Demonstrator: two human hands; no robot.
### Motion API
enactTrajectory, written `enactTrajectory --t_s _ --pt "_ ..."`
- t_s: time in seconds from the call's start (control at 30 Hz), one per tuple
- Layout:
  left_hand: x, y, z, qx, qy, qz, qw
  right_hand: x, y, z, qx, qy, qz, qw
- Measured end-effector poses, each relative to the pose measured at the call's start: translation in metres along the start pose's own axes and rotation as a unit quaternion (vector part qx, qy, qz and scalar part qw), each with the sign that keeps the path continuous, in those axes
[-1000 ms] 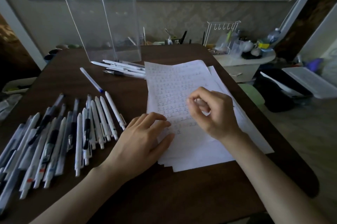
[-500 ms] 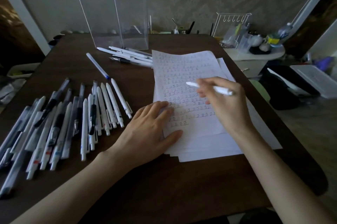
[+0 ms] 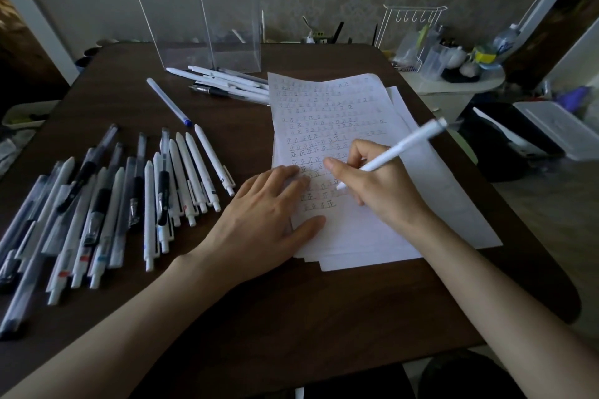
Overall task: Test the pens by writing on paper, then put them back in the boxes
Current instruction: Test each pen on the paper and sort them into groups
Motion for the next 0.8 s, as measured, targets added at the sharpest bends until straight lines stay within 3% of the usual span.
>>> enactTrajectory --t_s 0.13,0.8 --pt "0.0001 -0.001 0.0003 -0.004 -0.001 -0.002 1.0 -0.0017 0.0024 -0.0013 -0.032 -0.002 -0.026 0.999" --pt "0.0003 -0.0007 0.0015 -0.006 -0.002 0.001 1.0 -0.0035 0.002 0.0017 -0.031 -0.037 -0.009 0.999"
Point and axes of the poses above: each hand's wrist, its own x-axis towards the middle knuckle, its own y-axis out of the palm, z = x × y, the point moved 1 cm from there along x, towards the middle knuckle, and after that the axes turned 14 degrees about -x, right-handed, at the moved point
